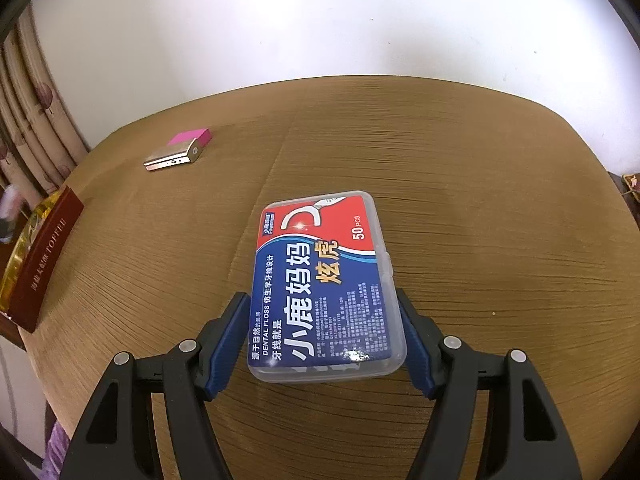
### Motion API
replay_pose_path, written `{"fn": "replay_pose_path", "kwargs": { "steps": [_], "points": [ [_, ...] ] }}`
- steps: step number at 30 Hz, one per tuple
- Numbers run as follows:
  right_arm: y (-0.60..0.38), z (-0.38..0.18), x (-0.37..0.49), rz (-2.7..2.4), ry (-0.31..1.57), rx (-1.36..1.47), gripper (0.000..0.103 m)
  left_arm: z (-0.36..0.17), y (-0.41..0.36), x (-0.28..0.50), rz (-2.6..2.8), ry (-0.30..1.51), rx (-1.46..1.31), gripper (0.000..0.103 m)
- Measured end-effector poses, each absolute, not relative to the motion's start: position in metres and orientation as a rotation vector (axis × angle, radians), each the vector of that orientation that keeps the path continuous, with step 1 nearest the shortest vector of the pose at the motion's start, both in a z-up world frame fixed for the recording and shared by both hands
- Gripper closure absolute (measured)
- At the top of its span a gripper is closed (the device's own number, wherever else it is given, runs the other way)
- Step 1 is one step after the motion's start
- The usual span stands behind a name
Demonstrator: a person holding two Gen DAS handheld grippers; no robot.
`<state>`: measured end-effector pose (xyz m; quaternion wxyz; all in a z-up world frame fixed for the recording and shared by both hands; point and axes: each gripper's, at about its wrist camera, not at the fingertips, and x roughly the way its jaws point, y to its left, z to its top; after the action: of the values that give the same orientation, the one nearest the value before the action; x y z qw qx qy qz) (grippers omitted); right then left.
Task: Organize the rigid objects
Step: 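Carry the clear case into the gold tray and open the left tool, then lower the dental floss box into the gold tray and open the right tool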
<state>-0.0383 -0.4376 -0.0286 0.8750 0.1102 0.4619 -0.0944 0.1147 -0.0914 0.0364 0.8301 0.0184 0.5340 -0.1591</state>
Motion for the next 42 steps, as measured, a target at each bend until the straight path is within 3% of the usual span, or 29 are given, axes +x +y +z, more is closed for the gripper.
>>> {"fn": "replay_pose_path", "kwargs": {
  "steps": [8, 15, 22, 24, 34, 42],
  "points": [
    [-0.424, -0.032, -0.030, -0.224, 0.983, 0.166, 0.035, -0.006, -0.009, 0.116, -0.178, 1.194, 0.013, 0.032],
    [-0.415, -0.035, -0.023, -0.238, 0.991, 0.142, 0.035, -0.042, -0.013, 0.114, -0.159, 1.222, 0.004, 0.032],
    [-0.411, -0.036, -0.021, -0.245, 0.997, 0.132, 0.038, -0.042, -0.011, 0.100, -0.192, 1.219, -0.078, 0.032],
    [-0.411, -0.035, -0.018, -0.252, 1.002, 0.120, 0.045, -0.042, -0.007, 0.088, -0.225, 1.192, -0.131, 0.031],
    [-0.391, -0.006, -0.001, -0.224, 0.997, 0.106, 0.046, -0.011, 0.023, 0.036, -0.203, 1.008, -0.177, 0.031],
    [-0.264, 0.062, 0.050, 0.163, 0.937, 0.197, 0.046, -0.003, 0.037, -0.021, -0.011, 0.855, -0.035, 0.031]
  ]
}}
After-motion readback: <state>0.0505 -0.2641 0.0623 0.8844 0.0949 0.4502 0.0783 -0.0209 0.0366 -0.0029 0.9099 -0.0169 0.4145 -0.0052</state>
